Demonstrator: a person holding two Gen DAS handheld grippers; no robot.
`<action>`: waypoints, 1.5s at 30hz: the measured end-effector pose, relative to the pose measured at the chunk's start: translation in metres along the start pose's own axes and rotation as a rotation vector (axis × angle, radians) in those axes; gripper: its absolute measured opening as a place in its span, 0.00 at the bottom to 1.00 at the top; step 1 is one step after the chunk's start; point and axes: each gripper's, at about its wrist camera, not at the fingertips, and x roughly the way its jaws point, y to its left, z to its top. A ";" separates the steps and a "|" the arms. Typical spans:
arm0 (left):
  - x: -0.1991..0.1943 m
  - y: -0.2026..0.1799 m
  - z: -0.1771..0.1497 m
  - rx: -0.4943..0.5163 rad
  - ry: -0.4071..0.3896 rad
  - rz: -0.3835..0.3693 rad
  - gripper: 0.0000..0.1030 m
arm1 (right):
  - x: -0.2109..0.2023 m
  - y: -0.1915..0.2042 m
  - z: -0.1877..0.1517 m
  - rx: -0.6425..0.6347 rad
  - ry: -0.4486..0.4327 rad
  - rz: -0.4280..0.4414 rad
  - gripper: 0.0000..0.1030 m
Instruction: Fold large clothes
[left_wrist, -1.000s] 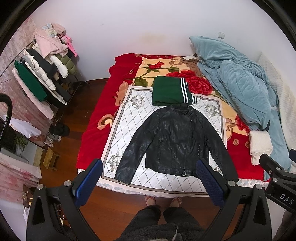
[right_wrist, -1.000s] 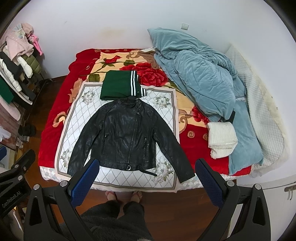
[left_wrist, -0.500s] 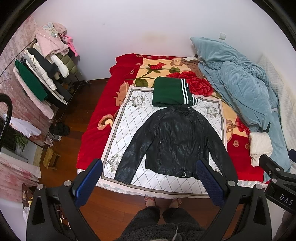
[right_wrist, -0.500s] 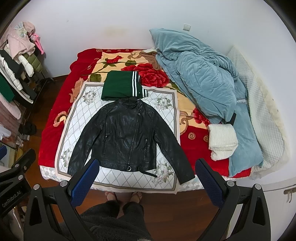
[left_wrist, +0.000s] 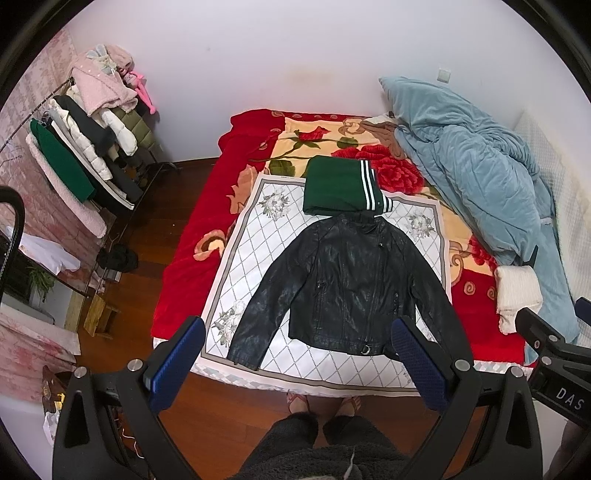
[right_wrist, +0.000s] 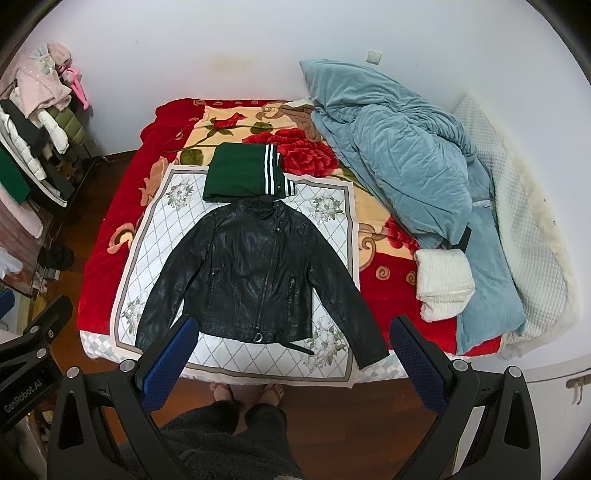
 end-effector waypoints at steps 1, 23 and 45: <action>0.000 0.000 0.000 0.000 0.000 0.000 1.00 | 0.000 0.001 0.000 0.000 -0.001 0.000 1.00; 0.000 0.000 0.003 -0.002 -0.003 -0.001 1.00 | -0.001 0.004 0.005 -0.003 -0.011 -0.001 1.00; 0.135 -0.017 0.028 0.057 -0.092 0.115 1.00 | 0.151 -0.073 -0.019 0.466 0.130 0.066 0.92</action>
